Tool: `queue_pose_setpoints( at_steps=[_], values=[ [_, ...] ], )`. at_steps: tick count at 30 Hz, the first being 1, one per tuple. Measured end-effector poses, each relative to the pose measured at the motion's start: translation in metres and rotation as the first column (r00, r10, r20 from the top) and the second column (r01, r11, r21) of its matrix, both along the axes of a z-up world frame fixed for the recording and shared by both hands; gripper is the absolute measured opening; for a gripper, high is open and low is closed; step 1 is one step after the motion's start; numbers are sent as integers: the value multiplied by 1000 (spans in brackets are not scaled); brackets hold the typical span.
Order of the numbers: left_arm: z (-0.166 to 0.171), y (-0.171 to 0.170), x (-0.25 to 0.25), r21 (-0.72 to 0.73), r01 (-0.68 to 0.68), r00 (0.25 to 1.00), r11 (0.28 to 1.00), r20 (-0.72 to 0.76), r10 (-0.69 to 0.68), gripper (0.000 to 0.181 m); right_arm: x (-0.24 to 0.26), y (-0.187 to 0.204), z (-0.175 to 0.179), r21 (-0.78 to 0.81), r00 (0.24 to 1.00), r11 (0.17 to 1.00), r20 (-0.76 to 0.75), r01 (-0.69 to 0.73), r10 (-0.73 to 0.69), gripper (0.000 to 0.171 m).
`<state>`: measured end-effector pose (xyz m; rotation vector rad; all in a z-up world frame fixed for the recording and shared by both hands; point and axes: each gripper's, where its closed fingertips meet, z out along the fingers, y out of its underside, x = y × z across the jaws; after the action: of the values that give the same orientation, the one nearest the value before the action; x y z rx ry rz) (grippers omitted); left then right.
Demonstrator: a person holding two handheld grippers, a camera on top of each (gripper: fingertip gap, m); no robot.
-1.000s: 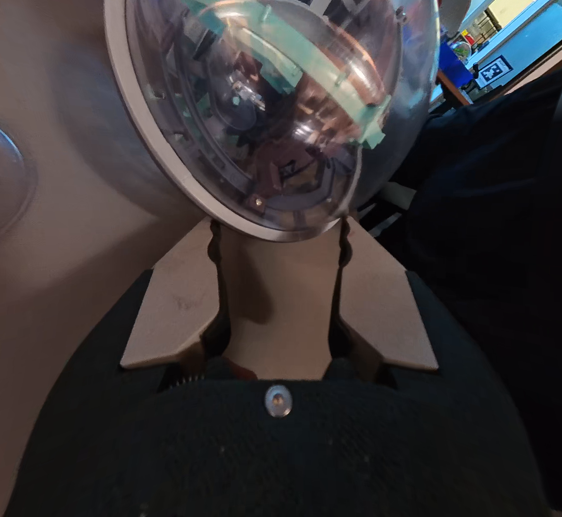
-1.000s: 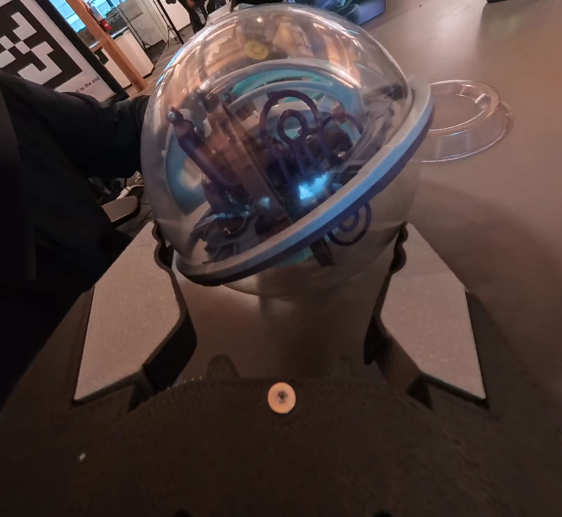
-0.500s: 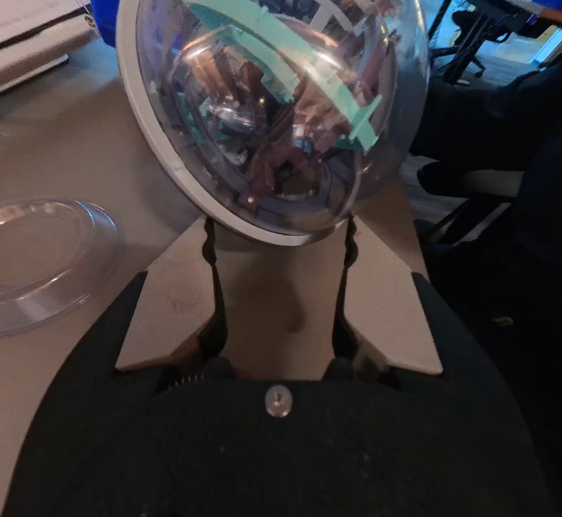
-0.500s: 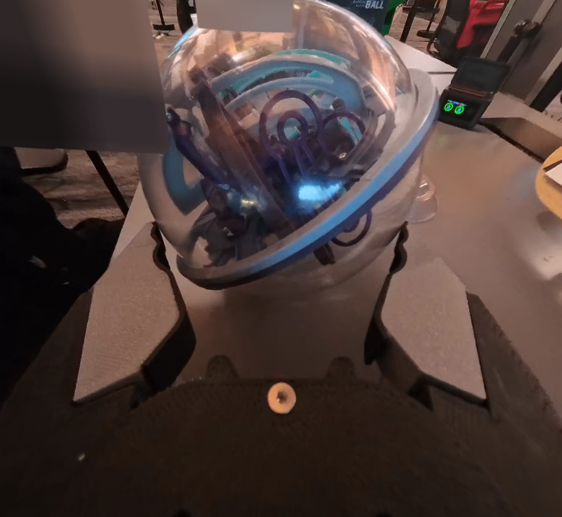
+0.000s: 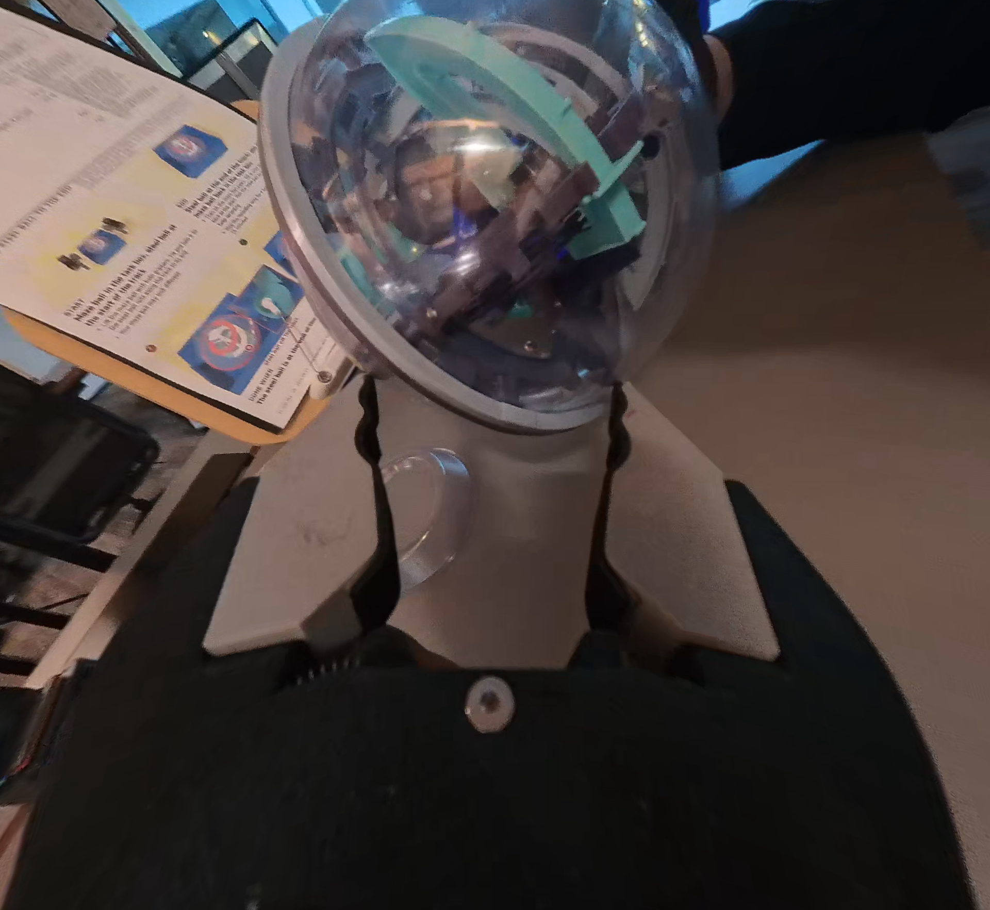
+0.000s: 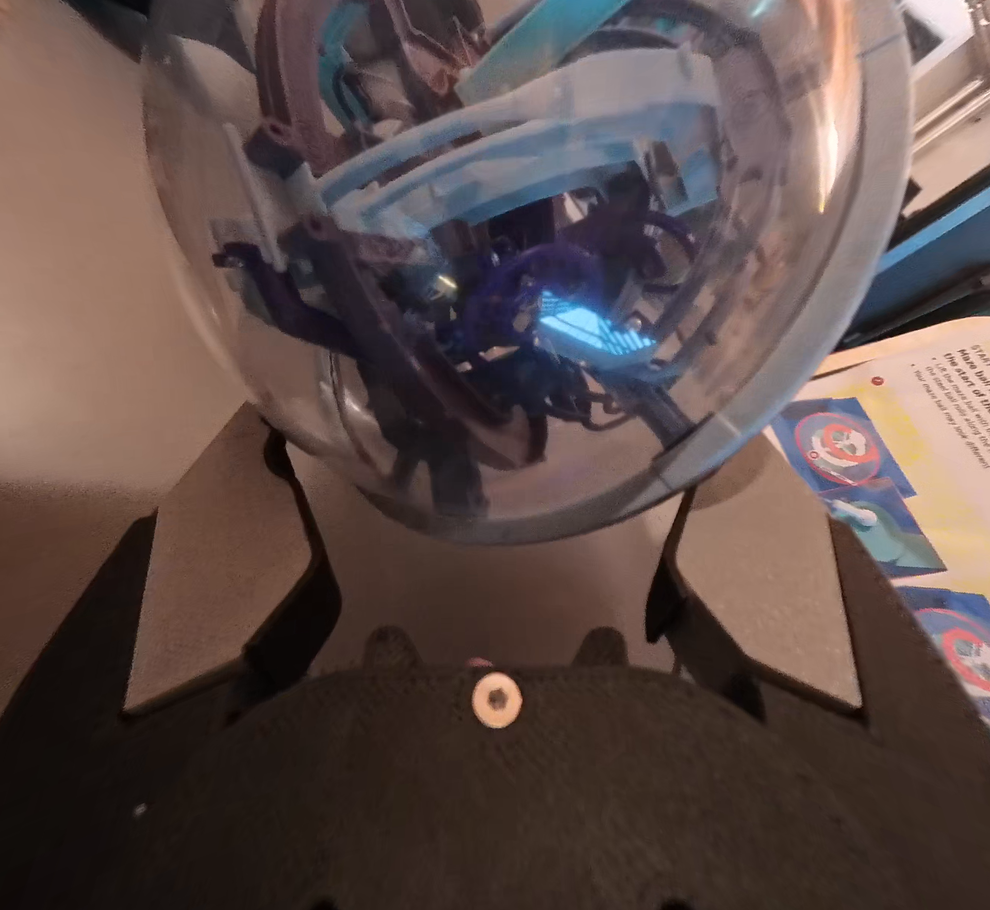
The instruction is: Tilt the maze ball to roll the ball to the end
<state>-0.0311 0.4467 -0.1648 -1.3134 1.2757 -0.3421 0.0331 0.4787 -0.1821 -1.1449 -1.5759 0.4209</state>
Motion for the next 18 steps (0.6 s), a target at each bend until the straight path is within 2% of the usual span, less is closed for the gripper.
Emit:
queue_pose_setpoints(
  at_steps=[6,9,12,15,18],
  values=[
    [-22,10,-6,-17,-44,997,999,-67,42,85,-5,4,-6,77,1000,997,-1,8,-8,148],
    [-28,13,-9,24,-63,993,998,-99,65,85,-7,5,-8,176,999,984,33,32,-38,148],
    [-35,17,-10,75,-94,986,993,-131,103,85,-6,10,-8,314,993,947,74,65,-93,148],
    [-40,21,-9,94,-110,983,989,-137,123,83,-4,13,-8,377,989,922,83,82,-122,148],
    [-39,26,-9,188,-139,975,972,-146,167,80,-1,19,-4,484,980,868,88,112,-176,148]
  ],
)
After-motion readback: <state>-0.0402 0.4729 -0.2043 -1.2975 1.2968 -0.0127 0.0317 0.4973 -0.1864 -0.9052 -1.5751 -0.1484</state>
